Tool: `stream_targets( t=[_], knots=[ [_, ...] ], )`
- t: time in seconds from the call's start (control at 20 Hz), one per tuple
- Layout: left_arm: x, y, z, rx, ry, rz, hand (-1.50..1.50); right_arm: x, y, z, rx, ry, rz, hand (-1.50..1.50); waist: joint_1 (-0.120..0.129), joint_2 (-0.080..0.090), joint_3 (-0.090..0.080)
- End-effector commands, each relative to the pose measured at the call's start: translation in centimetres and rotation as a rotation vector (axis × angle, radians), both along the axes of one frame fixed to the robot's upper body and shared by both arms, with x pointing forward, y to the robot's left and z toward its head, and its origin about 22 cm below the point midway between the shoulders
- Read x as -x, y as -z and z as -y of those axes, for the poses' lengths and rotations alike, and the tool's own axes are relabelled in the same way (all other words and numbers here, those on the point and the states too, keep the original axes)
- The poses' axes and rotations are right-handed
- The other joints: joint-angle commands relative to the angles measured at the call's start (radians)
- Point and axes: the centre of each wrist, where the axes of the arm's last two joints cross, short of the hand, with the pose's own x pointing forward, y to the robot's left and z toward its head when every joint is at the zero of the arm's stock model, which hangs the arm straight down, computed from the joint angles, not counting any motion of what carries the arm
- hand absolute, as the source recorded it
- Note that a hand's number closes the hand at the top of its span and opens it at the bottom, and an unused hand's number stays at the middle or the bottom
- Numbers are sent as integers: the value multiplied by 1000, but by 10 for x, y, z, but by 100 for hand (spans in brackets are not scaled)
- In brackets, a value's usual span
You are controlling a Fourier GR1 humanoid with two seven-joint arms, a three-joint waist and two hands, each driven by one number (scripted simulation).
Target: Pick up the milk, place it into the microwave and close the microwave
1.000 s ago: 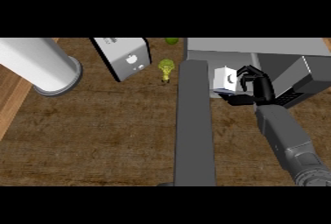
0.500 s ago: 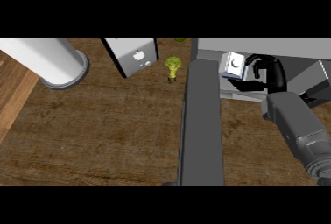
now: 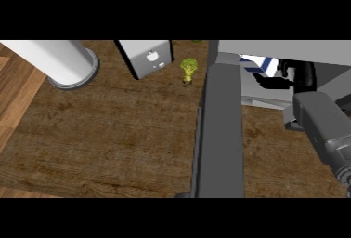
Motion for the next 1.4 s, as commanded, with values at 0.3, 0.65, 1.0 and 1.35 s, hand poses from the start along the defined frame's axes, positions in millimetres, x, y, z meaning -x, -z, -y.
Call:
stream_targets(
  t=[0.3, 0.65, 1.0, 1.35],
  knots=[
    [-14, -8, -1, -13, 20, 30, -150, -5, -22, 22, 29, 61, 24, 150, 24, 20, 5],
    [-18, -4, -4, -30, 30, 7, -150, -6, -26, 23, 22, 79, 38, 150, 45, 32, 5],
    [-20, -8, -5, -59, 5, 15, -150, -4, -32, 36, 30, 88, 43, 150, 46, 32, 6],
    [-23, -12, -4, -94, 24, 13, -150, 5, -35, 61, 232, 269, 10, 150, 75, 51, -4]
  ],
)
